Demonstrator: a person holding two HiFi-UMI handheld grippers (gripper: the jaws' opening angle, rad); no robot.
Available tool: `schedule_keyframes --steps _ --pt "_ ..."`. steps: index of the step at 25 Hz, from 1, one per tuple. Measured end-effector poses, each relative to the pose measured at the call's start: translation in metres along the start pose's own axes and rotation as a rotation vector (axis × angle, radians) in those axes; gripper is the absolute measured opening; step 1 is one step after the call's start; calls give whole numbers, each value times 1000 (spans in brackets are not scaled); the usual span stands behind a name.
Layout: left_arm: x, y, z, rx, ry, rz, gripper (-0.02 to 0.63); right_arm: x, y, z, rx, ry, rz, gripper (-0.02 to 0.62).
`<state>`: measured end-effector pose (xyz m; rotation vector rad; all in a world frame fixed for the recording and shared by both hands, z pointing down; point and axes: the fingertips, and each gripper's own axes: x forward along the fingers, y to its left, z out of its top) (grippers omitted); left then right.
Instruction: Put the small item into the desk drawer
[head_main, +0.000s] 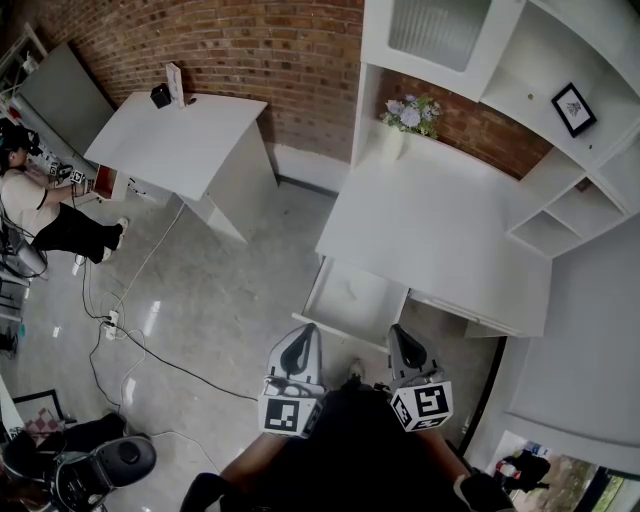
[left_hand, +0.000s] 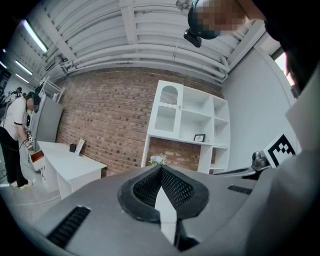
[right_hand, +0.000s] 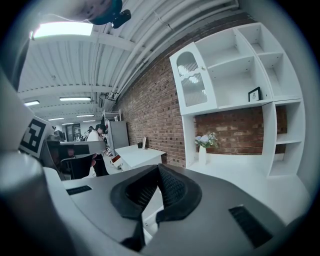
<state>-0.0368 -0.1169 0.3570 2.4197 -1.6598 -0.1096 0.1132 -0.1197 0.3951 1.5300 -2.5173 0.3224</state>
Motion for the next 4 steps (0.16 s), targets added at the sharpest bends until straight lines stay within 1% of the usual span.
schedule_keyframes --steps 4 --pt "-2 2 -1 -7 6 5 23 1 4 -2 -6 -11 13 14"
